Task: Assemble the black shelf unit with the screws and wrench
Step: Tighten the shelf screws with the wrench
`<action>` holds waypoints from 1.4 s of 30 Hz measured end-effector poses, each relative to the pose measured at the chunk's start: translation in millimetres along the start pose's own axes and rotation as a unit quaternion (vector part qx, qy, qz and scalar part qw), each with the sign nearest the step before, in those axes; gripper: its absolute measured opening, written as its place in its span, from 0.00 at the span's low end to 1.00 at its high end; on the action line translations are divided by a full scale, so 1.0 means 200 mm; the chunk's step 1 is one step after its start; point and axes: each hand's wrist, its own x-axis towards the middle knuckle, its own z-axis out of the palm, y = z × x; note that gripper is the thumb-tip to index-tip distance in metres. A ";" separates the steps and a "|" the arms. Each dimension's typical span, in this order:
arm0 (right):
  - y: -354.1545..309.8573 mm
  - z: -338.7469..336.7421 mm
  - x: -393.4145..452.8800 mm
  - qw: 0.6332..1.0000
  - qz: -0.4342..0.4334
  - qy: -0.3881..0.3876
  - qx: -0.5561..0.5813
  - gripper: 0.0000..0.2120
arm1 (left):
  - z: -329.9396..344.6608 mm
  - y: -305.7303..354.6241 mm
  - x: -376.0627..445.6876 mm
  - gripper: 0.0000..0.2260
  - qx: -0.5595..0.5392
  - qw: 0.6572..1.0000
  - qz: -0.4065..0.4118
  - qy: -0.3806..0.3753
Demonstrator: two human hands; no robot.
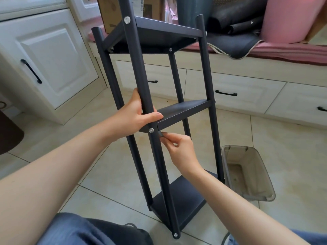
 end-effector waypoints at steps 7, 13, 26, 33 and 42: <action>0.01 0.02 0.03 0.999 -0.017 -0.003 0.029 0.10 | 0.01 0.00 0.00 0.21 0.006 1.000 0.007 -0.003; 0.02 0.04 0.04 0.998 -0.054 -0.004 0.035 0.09 | 0.01 0.01 0.01 0.25 0.003 1.000 0.014 -0.016; 0.09 0.09 0.08 0.987 -0.144 0.054 -0.036 0.07 | -0.01 0.00 0.01 0.23 -0.008 1.000 0.019 -0.020; 0.17 0.18 0.12 0.978 -0.180 0.079 -0.061 0.06 | -0.05 -0.03 0.01 0.22 -0.030 0.999 0.009 -0.029; 0.20 0.29 0.18 0.977 -0.209 0.038 -0.031 0.05 | -0.07 -0.02 0.01 0.22 -0.031 0.999 0.009 -0.036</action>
